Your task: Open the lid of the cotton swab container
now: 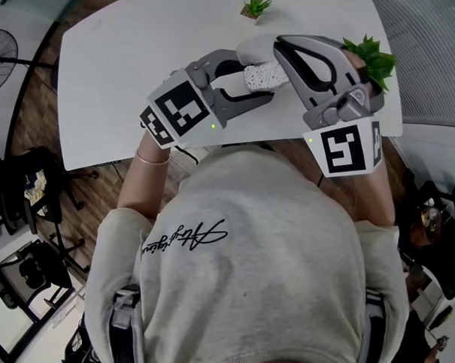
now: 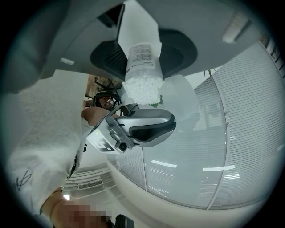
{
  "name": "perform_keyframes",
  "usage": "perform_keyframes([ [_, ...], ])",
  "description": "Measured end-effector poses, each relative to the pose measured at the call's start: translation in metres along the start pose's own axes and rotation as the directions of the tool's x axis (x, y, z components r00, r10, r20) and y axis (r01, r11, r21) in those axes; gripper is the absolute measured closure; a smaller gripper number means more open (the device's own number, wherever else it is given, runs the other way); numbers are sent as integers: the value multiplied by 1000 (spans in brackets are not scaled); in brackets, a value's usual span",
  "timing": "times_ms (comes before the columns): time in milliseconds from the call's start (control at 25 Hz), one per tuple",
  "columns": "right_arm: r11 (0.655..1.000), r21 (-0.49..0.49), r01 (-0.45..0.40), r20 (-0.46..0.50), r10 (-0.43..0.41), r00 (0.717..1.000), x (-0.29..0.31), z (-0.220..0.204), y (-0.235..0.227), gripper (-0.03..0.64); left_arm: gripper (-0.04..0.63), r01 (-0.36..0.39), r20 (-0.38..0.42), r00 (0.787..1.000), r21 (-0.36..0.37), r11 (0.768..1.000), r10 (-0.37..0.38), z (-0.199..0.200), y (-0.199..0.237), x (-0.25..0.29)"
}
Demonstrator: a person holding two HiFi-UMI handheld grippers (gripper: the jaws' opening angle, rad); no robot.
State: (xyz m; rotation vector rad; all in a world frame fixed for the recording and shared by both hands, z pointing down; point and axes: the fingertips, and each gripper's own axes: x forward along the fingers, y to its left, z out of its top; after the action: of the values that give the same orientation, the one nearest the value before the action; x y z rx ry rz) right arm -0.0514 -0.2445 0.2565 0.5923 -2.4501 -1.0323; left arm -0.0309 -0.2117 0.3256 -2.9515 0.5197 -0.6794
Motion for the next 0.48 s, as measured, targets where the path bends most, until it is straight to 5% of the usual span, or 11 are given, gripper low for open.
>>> perform_keyframes([
  [480,1000,13,9,-52,-8,999,3,-6,0,588,408,18,29,999,11,1000,-18,2,-6,1],
])
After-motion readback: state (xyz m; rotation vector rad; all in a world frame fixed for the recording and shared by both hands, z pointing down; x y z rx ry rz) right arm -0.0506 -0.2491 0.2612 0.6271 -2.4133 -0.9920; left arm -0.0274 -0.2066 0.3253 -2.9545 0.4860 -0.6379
